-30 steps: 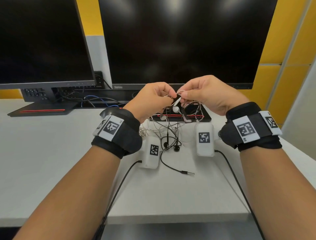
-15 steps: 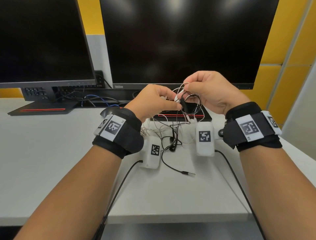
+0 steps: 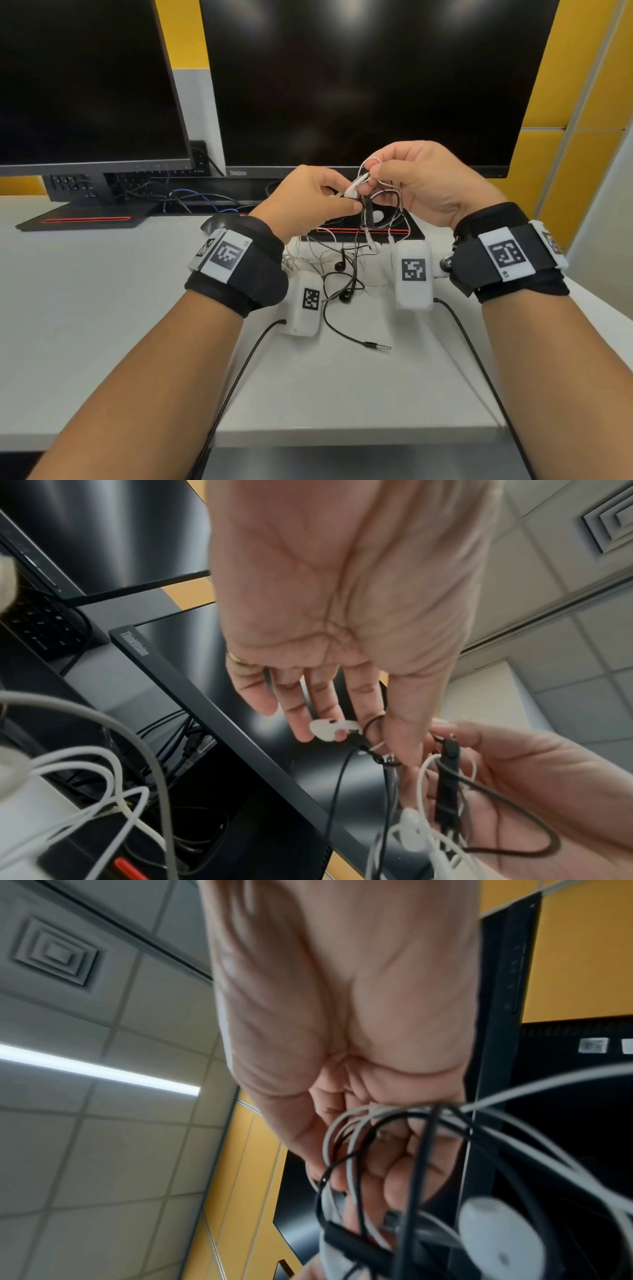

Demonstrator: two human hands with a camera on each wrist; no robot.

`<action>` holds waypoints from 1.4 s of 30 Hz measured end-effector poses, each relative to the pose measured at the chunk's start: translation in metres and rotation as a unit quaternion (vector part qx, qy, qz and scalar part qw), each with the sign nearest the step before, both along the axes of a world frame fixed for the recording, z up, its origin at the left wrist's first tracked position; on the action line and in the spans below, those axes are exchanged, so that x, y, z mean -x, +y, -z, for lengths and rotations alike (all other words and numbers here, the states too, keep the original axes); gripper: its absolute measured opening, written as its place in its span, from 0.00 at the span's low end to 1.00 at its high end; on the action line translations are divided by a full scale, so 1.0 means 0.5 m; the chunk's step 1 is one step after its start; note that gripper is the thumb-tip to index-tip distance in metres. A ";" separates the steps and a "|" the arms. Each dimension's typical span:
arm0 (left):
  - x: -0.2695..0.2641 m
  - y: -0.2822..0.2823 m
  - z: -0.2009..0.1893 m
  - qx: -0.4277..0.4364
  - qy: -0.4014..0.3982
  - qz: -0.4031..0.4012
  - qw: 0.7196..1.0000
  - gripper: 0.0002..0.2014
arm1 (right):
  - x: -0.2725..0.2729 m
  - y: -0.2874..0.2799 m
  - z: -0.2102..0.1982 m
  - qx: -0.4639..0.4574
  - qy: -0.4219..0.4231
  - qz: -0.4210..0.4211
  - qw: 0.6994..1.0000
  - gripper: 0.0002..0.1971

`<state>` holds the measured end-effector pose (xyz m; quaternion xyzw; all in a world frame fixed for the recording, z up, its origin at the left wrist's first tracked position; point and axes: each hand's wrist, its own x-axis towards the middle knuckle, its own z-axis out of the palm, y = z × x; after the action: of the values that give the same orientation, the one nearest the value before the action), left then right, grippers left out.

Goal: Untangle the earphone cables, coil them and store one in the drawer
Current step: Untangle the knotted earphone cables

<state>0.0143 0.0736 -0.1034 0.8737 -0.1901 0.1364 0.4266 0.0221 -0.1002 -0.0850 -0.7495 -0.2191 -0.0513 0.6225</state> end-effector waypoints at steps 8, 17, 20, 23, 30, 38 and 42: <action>-0.013 0.007 -0.004 0.138 -0.073 -0.027 0.987 0.07 | -0.011 -0.007 0.007 0.065 0.011 0.037 0.997 0.04; -0.014 0.005 -0.023 0.244 0.072 -0.024 0.967 0.06 | -0.008 -0.018 0.001 0.013 0.002 0.008 1.000 0.11; -0.007 0.007 -0.013 0.177 0.061 0.037 0.982 0.03 | -0.008 -0.009 0.003 0.006 0.001 -0.001 1.000 0.10; -0.005 0.009 -0.003 0.126 0.075 0.076 0.986 0.09 | -0.007 -0.011 0.003 0.011 -0.002 0.006 1.000 0.10; -0.003 0.009 -0.003 0.101 0.074 0.077 0.989 0.03 | -0.024 -0.011 0.009 0.113 -0.030 0.125 0.985 0.08; -0.005 0.006 -0.002 0.092 0.021 0.073 0.993 0.06 | -0.027 -0.013 0.014 0.206 -0.018 0.126 0.970 0.05; -0.003 0.002 0.003 0.065 0.036 0.068 0.995 0.07 | -0.024 -0.008 0.012 0.200 -0.024 0.114 0.973 0.07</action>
<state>0.0158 0.0747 -0.1048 0.8334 -0.2243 0.0876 0.4974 0.0339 -0.1041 -0.0909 -0.8774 -0.1525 -0.0951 0.4448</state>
